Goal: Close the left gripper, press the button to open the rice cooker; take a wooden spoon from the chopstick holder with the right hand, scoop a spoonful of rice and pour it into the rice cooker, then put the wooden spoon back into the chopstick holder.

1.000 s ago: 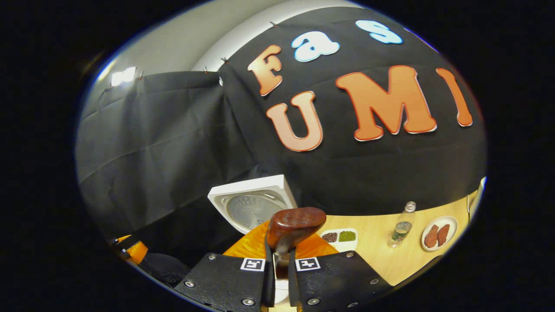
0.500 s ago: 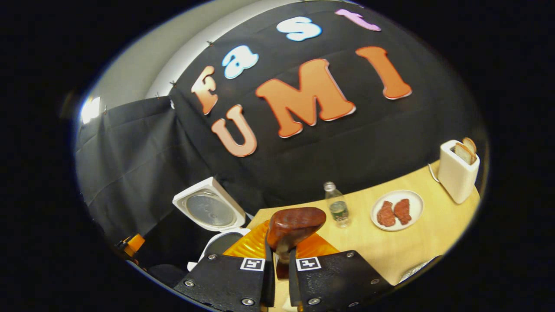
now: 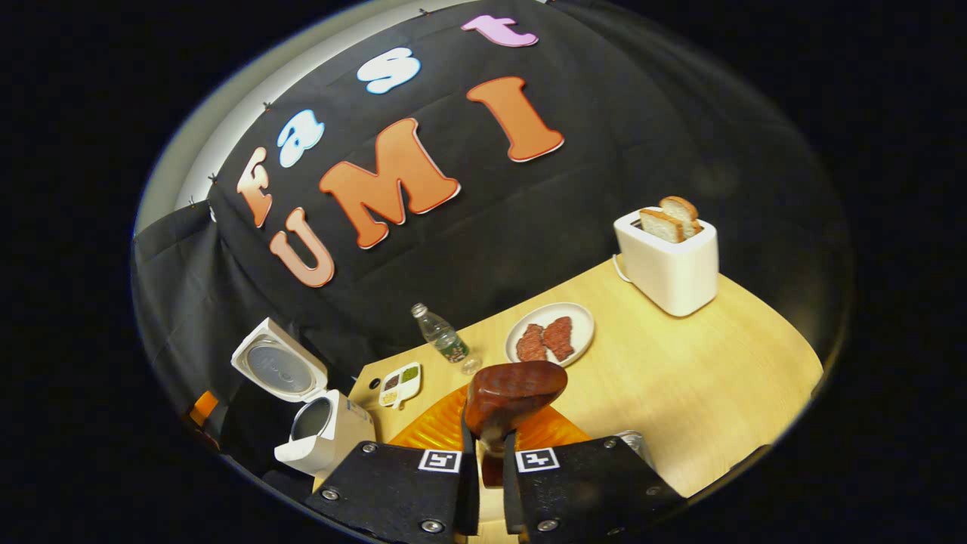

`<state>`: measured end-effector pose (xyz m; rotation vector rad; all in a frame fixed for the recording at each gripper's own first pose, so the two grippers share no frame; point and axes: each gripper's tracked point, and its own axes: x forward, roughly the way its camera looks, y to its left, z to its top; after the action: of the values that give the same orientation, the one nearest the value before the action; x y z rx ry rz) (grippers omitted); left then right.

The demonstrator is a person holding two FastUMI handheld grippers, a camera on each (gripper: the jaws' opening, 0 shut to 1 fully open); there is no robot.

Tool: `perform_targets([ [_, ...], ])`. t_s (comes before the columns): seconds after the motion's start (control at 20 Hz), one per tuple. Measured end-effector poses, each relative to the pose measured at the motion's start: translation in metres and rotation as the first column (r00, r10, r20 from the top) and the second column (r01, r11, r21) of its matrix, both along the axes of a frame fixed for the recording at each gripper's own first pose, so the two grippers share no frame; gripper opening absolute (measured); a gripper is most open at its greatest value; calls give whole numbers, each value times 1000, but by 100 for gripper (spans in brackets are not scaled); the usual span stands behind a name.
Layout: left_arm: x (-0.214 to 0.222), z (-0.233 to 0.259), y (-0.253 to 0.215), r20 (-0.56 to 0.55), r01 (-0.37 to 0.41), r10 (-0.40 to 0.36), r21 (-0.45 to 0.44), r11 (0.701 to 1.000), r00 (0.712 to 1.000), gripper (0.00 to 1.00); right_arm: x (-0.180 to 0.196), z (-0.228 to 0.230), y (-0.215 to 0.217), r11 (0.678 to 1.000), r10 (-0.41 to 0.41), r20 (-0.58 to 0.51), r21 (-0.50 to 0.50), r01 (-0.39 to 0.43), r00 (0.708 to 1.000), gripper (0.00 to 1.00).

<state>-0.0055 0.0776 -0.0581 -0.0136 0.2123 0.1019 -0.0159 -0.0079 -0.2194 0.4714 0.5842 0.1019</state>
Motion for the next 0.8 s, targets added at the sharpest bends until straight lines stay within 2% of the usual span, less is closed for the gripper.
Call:
perform_targets([
  [0.25,4,15,-33,2,41,-41,-1,999,999,94,-16,-20,-48,999,-35,-33,-43,33,999,12],
  [0.4,2,24,-39,19,36,-37,19,999,999,94,-23,-34,-66,997,-66,-51,-52,64,997,12],
  [0.65,16,33,-34,0,15,-15,23,1000,1000,92,-29,-73,-72,996,-78,-105,-42,74,991,12],
  [0.8,36,46,-22,-12,12,-12,-11,1000,1000,98,-34,-94,-68,996,-84,-158,-48,77,984,15],
])
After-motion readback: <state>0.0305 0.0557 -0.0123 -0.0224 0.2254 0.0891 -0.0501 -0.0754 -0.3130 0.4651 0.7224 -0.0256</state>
